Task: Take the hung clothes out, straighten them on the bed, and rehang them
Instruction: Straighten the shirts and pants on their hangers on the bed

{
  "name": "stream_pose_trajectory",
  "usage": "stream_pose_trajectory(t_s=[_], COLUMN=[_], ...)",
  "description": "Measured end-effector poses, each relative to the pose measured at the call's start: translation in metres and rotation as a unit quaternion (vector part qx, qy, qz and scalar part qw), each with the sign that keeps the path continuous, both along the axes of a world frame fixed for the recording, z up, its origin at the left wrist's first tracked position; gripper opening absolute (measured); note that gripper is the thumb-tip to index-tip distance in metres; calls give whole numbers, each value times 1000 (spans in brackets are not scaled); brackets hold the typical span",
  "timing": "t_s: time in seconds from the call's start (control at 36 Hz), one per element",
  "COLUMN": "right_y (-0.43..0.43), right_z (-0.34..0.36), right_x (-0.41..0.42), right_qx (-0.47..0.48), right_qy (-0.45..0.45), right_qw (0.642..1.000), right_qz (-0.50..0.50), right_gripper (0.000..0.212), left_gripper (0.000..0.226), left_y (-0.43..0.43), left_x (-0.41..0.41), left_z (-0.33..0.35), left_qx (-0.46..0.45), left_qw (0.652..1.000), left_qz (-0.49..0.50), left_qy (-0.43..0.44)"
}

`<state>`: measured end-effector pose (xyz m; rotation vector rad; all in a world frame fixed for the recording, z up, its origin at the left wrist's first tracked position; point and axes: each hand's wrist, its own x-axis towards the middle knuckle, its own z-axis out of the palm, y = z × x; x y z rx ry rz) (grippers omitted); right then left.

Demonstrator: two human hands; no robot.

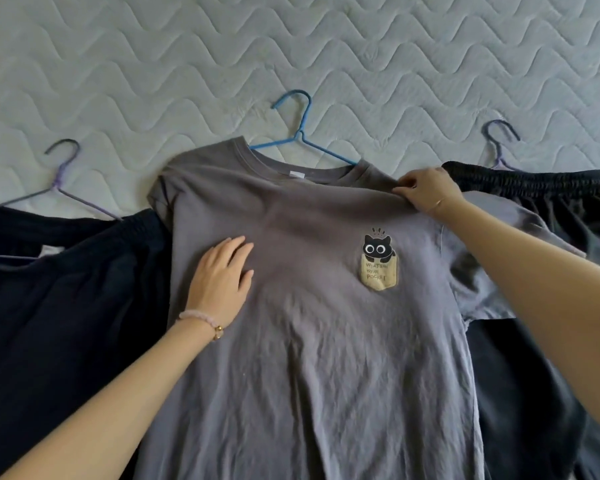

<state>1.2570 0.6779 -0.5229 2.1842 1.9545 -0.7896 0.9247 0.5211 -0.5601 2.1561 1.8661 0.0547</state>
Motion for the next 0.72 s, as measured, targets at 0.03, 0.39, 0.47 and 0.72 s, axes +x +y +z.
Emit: stream_pose_trajectory(t_s=[0.03, 0.39, 0.47, 0.72], right_y=[1, 43, 53, 65], right_z=[-1, 22, 23, 14], right_x=[-1, -12, -12, -13], right_qx=[-4, 104, 109, 119], right_qy=[-13, 12, 24, 38], right_qw=[1000, 992, 991, 985], right_qz=[1, -70, -76, -123], right_gripper=[32, 24, 24, 21], left_gripper=[41, 48, 42, 36], left_y=[-1, 98, 138, 177], left_x=[-7, -74, -80, -89], left_z=[1, 25, 19, 1], left_qx=[-2, 59, -19, -107], left_qw=[1000, 992, 983, 951], left_qz=[10, 104, 182, 279], left_qy=[0, 33, -5, -86])
